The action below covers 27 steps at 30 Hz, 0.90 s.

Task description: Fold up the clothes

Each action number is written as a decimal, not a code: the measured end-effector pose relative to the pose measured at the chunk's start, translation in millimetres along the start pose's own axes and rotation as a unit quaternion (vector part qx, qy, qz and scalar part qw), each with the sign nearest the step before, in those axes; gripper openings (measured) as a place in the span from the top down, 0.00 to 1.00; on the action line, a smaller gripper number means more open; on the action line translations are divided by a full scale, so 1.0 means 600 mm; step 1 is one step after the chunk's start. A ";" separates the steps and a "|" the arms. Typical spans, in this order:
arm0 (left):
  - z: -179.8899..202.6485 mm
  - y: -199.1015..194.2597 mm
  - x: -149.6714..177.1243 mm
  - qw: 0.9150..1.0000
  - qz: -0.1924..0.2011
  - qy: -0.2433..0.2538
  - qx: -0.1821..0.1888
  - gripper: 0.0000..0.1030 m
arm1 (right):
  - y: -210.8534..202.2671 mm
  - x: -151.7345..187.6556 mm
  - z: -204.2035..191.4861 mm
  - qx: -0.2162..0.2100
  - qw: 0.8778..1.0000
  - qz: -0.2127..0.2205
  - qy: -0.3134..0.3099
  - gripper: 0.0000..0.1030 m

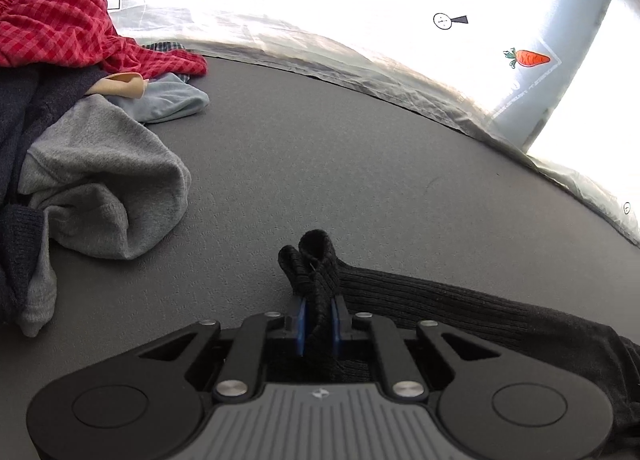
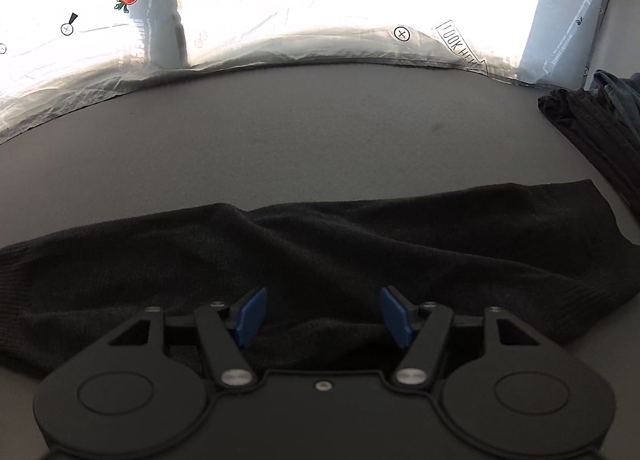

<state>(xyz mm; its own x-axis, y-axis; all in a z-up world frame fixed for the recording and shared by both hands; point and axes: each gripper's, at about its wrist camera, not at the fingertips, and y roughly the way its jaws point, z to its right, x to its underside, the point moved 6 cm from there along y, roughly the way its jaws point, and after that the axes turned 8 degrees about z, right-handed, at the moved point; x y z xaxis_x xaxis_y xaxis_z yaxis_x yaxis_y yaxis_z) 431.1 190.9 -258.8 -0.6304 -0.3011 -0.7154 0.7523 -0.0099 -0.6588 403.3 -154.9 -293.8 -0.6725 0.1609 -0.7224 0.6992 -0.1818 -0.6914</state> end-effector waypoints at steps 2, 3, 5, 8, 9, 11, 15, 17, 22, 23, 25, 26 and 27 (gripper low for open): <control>0.037 -0.013 -0.015 0.999 0.006 -0.006 0.050 0.88 | -0.004 -0.006 0.013 -0.003 1.000 0.006 0.029 0.39; 0.061 -0.019 -0.023 0.997 0.008 -0.005 0.080 0.88 | -0.007 -0.010 0.016 -0.006 0.999 0.009 0.039 0.40; 0.120 -0.031 -0.029 0.990 0.007 0.014 0.142 0.88 | -0.011 -0.016 0.021 -0.014 0.998 0.015 0.059 0.40; 0.212 -0.036 -0.007 0.976 -0.010 0.053 0.212 0.81 | -0.017 -0.014 0.025 -0.026 0.996 0.015 0.081 0.40; 0.240 -0.030 0.009 0.973 -0.019 0.070 0.219 0.71 | -0.018 -0.012 0.025 -0.032 0.996 0.012 0.088 0.40; 0.267 -0.025 0.029 0.974 -0.020 0.108 0.198 0.56 | -0.022 -0.009 0.024 -0.036 0.995 0.004 0.096 0.40; 0.259 -0.033 0.031 0.977 -0.005 0.122 0.177 0.30 | -0.040 -0.012 0.004 -0.044 0.997 0.009 0.060 0.38; 0.226 -0.036 0.018 0.983 0.005 0.101 0.155 0.22 | -0.042 -0.014 -0.006 -0.077 0.994 0.001 0.081 0.38; 0.125 -0.004 0.019 0.998 -0.021 0.051 0.042 0.20 | -0.020 -0.014 -0.069 -0.222 0.963 -0.043 0.148 0.42; 0.107 0.005 0.025 0.998 -0.037 0.035 0.030 0.20 | -0.011 -0.013 -0.083 -0.253 0.950 -0.058 0.173 0.43; 0.080 0.018 0.041 0.998 -0.063 -0.004 0.025 0.20 | 0.010 -0.010 -0.100 -0.293 0.924 -0.089 0.227 0.46; 0.073 0.020 0.047 0.997 -0.071 -0.018 0.029 0.20 | 0.026 -0.008 -0.112 -0.314 0.907 -0.107 0.258 0.47; 0.068 0.024 0.053 0.996 -0.079 -0.026 0.032 0.20 | 0.036 -0.008 -0.120 -0.320 0.902 -0.115 0.266 0.48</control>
<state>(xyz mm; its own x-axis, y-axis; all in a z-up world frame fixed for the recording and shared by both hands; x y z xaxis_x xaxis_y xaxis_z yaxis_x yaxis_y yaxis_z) 429.5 142.4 -281.4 -0.7321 -0.3403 -0.5901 0.6563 -0.1204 -0.7448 439.2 -89.7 -306.0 -0.7257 0.5959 -0.3439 0.6669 0.4865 -0.5643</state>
